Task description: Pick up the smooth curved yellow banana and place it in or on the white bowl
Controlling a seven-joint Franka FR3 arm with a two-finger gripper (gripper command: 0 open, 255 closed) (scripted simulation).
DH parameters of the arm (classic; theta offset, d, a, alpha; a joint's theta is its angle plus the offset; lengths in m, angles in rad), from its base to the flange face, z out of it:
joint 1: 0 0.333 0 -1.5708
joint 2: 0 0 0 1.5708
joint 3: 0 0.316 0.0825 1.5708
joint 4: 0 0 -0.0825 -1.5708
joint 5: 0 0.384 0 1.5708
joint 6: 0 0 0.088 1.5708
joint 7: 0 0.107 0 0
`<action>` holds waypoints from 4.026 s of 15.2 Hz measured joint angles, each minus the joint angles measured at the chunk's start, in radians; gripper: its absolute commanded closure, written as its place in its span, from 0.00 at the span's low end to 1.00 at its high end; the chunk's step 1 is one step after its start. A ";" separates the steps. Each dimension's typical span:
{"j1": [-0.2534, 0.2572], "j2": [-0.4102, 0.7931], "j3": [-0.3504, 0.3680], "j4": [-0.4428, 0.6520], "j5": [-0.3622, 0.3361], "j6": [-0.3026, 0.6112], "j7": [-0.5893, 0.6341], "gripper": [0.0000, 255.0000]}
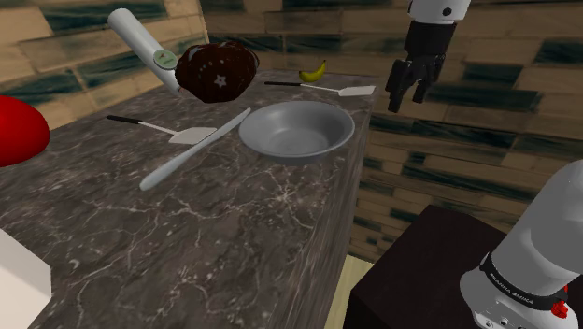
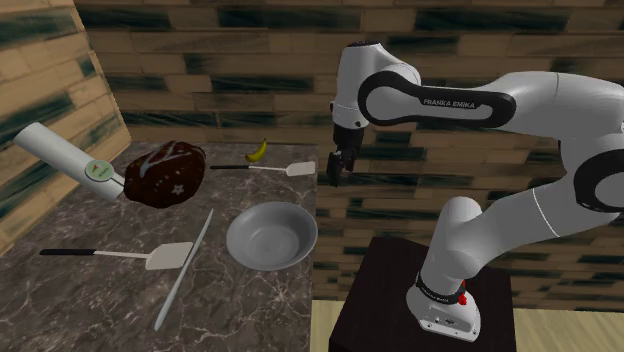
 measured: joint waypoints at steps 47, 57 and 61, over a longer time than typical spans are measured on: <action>-0.250 0.840 0.347 0.862 -0.062 -0.062 1.563 1.00; -0.240 0.887 0.353 1.029 -0.080 -0.183 1.578 1.00; -0.227 0.924 0.359 1.132 -0.096 -0.253 1.592 1.00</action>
